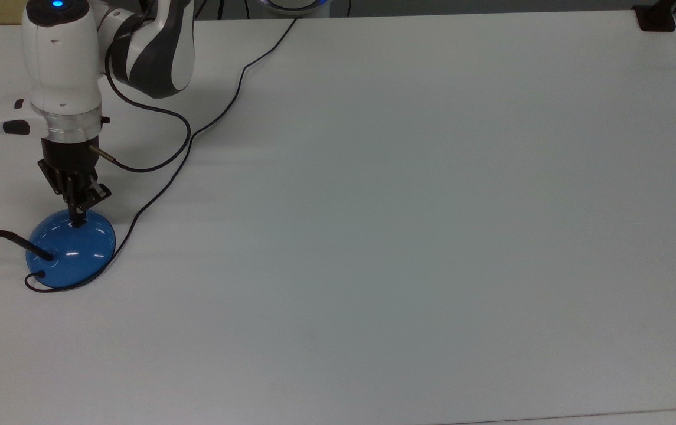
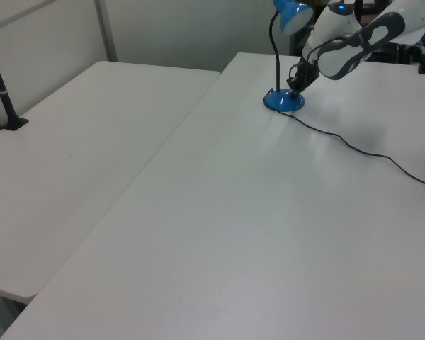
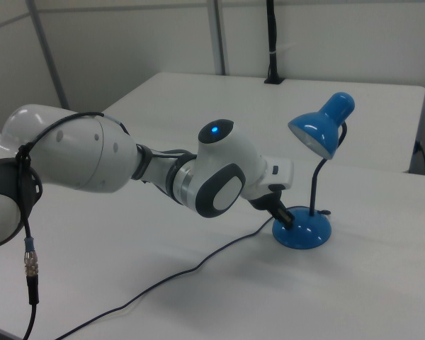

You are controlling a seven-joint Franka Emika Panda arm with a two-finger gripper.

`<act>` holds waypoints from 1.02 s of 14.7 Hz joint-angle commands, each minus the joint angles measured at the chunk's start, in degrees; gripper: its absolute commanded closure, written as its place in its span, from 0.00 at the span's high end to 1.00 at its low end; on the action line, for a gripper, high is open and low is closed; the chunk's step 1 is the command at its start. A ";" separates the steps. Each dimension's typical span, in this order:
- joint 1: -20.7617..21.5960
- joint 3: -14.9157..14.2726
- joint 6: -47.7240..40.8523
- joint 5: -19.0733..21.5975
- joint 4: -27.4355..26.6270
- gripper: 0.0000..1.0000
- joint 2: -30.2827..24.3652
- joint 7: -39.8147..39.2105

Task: Turn on the lamp
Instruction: 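Press down on the switch on the lamp base with the gripper fingers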

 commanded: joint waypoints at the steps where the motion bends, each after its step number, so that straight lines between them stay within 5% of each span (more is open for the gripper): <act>1: -0.14 0.10 0.76 0.88 0.25 0.00 -0.56 0.77; 15: 0.12 0.10 1.02 0.18 2.54 0.00 1.64 0.24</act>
